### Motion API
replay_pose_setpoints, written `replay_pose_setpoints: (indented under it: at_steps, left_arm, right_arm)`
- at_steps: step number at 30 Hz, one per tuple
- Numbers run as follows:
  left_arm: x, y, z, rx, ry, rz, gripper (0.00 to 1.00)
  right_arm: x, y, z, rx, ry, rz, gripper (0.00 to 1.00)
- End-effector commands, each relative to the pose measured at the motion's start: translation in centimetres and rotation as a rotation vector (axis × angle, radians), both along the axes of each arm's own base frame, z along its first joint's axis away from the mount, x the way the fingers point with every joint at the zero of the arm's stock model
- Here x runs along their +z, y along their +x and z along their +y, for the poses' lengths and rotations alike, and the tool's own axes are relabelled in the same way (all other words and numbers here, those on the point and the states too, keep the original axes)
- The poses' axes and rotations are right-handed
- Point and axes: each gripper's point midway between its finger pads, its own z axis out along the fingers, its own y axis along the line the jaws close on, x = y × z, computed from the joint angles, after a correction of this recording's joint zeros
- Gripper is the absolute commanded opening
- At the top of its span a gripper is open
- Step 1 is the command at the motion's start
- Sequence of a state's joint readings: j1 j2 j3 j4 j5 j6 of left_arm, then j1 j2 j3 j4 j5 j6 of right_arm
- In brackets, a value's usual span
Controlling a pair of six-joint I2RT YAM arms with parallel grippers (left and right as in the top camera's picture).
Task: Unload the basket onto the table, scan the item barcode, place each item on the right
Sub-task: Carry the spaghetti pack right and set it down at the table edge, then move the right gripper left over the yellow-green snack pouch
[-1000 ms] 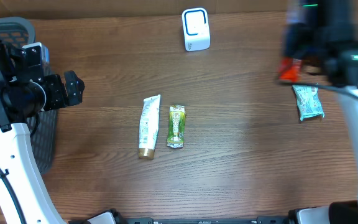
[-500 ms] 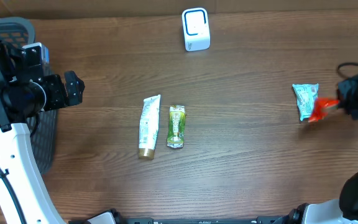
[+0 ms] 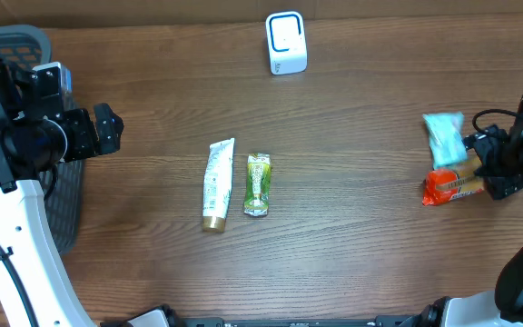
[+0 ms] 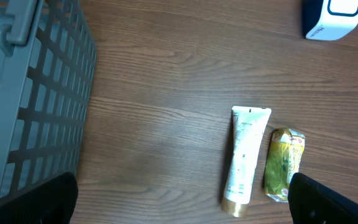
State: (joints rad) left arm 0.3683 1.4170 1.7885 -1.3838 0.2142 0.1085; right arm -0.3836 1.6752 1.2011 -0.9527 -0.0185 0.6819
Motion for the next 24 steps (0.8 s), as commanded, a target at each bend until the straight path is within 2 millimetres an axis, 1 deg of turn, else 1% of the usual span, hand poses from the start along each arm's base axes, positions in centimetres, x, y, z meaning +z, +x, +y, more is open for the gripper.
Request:
replay_pose_setpoints:
  at_steps: [1,4,7,8,11,14,16,19,20,21,23,24]
  left_arm:
    - [0.5,0.2,-0.1,-0.018,0.001,-0.016,1.0]
    - [0.5,0.2,-0.1,-0.018,0.001,-0.016,1.0]
    - [0.5,0.2,-0.1,-0.018,0.001,-0.016,1.0]
    - [0.5,0.2,-0.1,-0.018,0.001,-0.016,1.0]
    - [0.5,0.2,-0.1,-0.017,0.001,-0.016,1.0]
    - [0.5,0.2,-0.1,-0.018,0.001,-0.016,1.0]
    - [0.5,0.2,-0.1,-0.018,0.001,-0.016,1.0]
    - [0.5,0.2,-0.1,-0.018,0.001,-0.016,1.0]
    - [0.5,0.2,-0.1,-0.018,0.001,-0.016,1.0]
    - [0.5,0.2,-0.1,-0.018,0.001,-0.016,1.0]
    - [0.5,0.2,-0.1,-0.018,0.001,-0.016,1.0]
    - [0.5,0.2,-0.1,-0.018,0.001,-0.016,1.0]
  right_arm:
    - [2.6,0.9,0.2,0.095,-0.013,-0.053,0.96]
    - [3.9,0.6,0.4,0.118,-0.017,-0.05,0.96]
    - [5.8,0.4,0.5,0.146,-0.032,-0.069,0.96]
    - [6.8,0.4,0.7,0.162,-0.041,-0.085,0.96]
    - [9.3,1.1,2.3,0.269,-0.049,-0.156,0.96]
    - [11.8,2.0,5.1,0.411,-0.039,-0.247,0.96]
    - [12.7,2.4,6.9,0.465,-0.026,-0.281,0.96]
    - [13.0,2.8,10.3,0.555,0.02,-0.305,0.96]
    - [12.9,2.9,12.2,0.607,0.041,-0.305,0.95]
    - [12.8,3.0,13.1,0.633,0.049,-0.304,0.95]
    - [12.6,3.0,15.7,0.712,0.058,-0.301,0.95]
    - [12.5,2.9,17.6,0.774,0.062,-0.305,0.95]
